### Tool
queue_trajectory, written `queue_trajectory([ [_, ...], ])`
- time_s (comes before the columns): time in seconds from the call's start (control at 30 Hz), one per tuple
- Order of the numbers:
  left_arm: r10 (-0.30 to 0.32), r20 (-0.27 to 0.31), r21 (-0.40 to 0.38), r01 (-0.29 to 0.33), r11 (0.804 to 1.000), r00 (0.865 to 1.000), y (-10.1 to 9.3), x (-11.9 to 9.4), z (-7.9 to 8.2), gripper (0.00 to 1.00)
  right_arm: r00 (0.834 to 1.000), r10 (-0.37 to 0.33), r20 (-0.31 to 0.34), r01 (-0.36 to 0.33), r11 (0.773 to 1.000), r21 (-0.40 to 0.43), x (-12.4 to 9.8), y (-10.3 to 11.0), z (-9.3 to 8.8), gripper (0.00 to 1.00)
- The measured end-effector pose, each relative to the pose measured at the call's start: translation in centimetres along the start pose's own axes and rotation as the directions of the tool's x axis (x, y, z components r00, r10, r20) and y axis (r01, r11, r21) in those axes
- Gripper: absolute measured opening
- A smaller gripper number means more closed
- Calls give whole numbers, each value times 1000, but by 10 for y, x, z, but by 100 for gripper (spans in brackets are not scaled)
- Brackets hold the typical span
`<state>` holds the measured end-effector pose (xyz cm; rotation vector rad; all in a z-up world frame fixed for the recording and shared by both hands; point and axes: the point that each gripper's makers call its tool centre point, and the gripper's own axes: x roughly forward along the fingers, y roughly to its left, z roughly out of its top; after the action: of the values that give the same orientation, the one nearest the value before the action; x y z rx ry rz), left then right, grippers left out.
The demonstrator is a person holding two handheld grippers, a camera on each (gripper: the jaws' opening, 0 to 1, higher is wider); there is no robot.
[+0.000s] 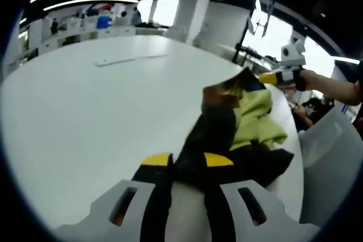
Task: Fold the garment on the visible template until the final outline fits inside the template.
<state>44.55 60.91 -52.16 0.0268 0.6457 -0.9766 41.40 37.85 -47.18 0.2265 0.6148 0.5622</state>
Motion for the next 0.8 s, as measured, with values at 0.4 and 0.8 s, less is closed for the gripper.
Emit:
queue_trajectory([
  [0.4,12,10,-25,-12,1000,1000,0,-3,-1,0,1000,-6,16,6,1000,8,-5,2,1,0],
  [0.8,60,83,-30,-57,998,995,-5,-27,20,0,998,-10,62,10,1000,6,-16,4,11,0],
])
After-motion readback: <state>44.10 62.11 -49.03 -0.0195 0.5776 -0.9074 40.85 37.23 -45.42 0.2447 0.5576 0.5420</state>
